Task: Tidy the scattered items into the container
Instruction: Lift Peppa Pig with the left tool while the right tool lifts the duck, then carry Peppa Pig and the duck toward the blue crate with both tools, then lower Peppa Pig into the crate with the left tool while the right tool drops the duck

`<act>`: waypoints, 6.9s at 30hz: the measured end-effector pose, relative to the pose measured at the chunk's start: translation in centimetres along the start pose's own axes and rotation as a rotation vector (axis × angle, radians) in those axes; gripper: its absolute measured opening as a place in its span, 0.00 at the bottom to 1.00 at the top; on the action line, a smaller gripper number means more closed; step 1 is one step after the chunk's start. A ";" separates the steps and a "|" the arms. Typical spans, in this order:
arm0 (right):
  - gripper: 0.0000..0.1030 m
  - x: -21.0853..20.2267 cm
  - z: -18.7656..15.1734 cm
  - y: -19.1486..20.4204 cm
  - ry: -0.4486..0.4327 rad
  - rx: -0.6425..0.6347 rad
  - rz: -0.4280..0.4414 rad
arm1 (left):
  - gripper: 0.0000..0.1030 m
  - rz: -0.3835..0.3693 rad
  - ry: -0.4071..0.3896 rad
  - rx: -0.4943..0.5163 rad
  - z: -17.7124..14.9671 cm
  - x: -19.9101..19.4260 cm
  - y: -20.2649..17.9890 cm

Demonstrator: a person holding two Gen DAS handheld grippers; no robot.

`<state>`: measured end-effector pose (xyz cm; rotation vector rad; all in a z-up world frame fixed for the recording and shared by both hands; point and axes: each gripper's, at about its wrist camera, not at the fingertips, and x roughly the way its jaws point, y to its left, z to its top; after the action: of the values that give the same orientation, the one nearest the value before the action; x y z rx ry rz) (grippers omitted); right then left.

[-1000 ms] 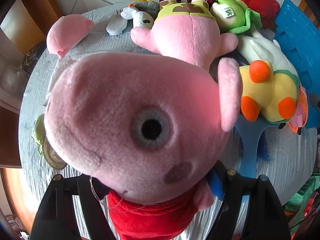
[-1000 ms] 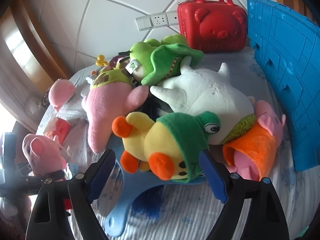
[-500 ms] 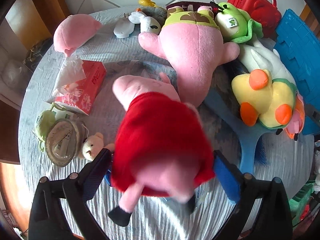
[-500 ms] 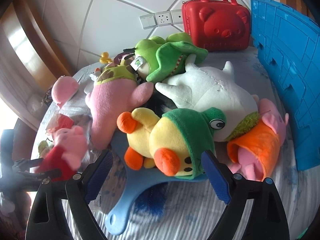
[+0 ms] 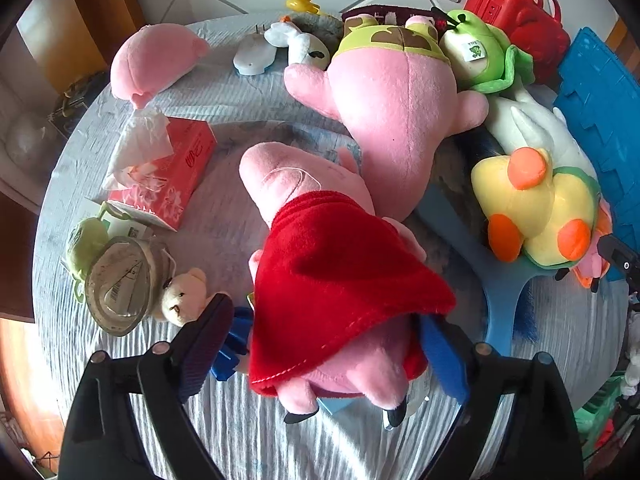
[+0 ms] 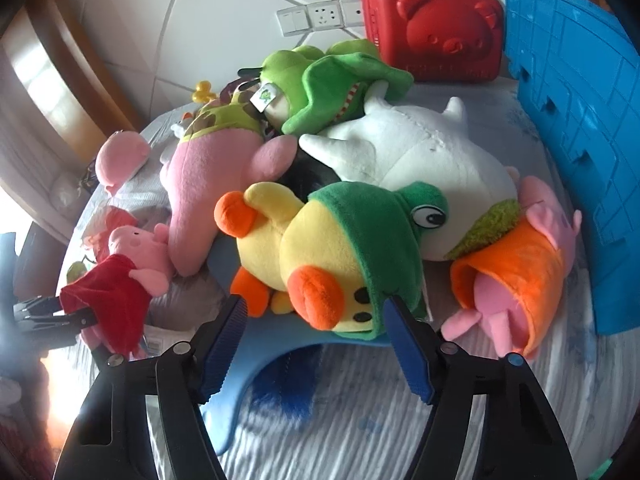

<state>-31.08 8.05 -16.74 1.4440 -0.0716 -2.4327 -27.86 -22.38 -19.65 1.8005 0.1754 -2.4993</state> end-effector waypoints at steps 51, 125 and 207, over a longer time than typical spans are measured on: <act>0.90 9.7 2.8 -3.5 0.085 0.012 0.099 | 0.64 0.034 0.028 -0.067 -0.8 4.0 -2.7; 0.84 -24.3 -19.3 -3.8 -0.320 0.262 -0.295 | 0.64 -0.325 -0.370 0.528 -13.7 -18.2 -17.1; 0.84 -43.0 -11.4 -47.6 -0.620 0.124 -0.224 | 0.64 -0.300 -0.656 0.577 -2.0 -27.8 -67.4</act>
<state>-13.55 67.02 4.67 0.7147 -0.2094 -3.0216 -24.70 44.13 10.07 0.9890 -0.3687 -3.4614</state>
